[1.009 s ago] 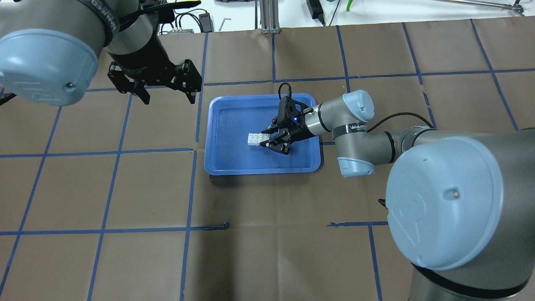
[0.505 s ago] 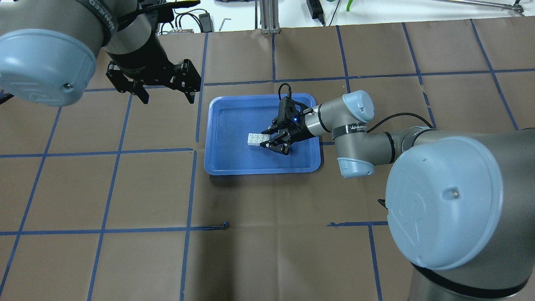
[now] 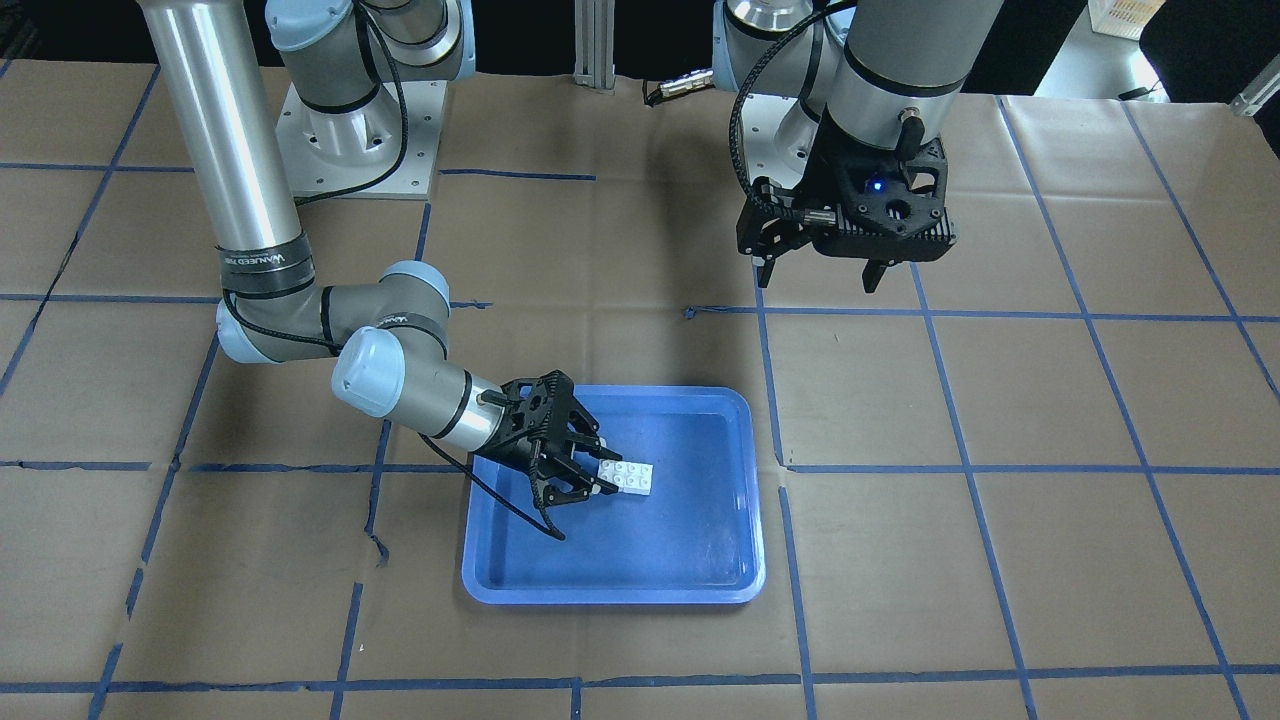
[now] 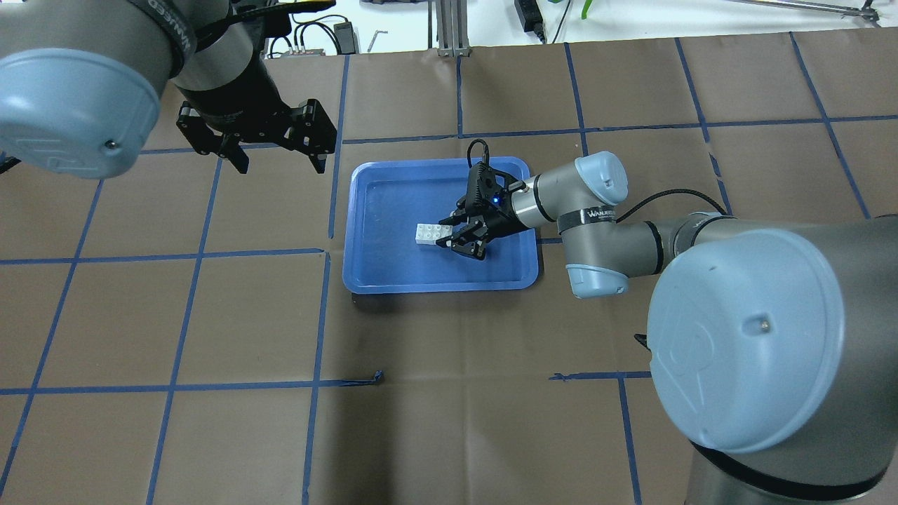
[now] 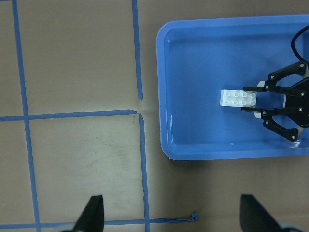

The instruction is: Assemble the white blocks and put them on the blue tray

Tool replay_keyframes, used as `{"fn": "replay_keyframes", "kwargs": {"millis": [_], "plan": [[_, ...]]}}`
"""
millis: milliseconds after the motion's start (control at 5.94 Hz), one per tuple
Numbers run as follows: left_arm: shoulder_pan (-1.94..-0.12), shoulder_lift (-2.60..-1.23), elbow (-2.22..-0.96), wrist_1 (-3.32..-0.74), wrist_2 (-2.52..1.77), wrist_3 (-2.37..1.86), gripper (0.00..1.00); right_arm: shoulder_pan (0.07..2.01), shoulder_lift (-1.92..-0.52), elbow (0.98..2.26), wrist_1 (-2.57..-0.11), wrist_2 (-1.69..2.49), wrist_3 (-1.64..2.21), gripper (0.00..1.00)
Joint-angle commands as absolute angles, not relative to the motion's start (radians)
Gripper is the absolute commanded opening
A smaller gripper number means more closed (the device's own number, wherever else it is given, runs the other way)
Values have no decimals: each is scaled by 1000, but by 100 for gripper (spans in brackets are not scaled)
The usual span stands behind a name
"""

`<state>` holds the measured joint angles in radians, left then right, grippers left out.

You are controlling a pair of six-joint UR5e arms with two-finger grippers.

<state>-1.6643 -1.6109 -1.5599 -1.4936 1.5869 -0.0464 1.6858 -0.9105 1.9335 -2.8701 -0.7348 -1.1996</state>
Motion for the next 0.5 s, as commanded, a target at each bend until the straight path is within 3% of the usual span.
{"fn": "replay_keyframes", "kwargs": {"millis": [0,336], "plan": [[-1664,-1612,-1560,-1496,1586,-45,99,1686,-910,1933,-2870,-735,-1200,46],[-1664,-1612,-1562,-1497,1586,-46,99,1686,-904,1933,-2872,-733,-1200,47]]}}
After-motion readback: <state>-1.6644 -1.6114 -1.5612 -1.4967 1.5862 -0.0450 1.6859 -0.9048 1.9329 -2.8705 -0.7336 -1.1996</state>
